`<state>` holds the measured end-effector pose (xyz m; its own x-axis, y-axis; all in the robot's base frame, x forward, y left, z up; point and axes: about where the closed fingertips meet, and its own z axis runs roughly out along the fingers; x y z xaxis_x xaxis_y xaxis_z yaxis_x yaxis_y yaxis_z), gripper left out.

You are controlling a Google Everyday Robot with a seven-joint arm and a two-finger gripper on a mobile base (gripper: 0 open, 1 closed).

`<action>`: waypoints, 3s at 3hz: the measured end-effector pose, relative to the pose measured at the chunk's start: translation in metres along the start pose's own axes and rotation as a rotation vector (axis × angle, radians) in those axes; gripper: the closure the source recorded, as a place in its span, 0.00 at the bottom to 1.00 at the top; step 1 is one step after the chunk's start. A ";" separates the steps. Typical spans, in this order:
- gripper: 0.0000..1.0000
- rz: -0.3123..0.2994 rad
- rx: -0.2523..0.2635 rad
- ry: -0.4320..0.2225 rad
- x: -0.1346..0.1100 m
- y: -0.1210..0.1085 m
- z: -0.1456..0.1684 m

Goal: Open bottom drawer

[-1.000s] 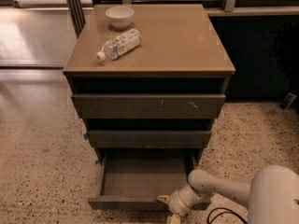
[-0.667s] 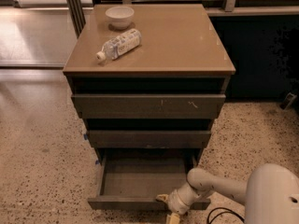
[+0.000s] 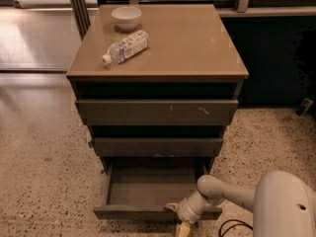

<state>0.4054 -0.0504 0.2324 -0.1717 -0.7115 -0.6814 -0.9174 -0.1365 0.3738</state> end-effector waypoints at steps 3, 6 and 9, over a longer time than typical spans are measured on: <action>0.00 -0.004 -0.044 0.017 0.002 -0.030 0.004; 0.00 0.094 -0.110 0.001 0.016 0.010 0.011; 0.00 0.112 -0.137 -0.009 0.017 0.022 0.013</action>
Offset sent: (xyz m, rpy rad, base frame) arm 0.0397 0.0095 0.0109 0.0036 -0.0489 0.0511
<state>0.3775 -0.0562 0.2207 -0.2738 -0.7214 -0.6361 -0.8351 -0.1498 0.5293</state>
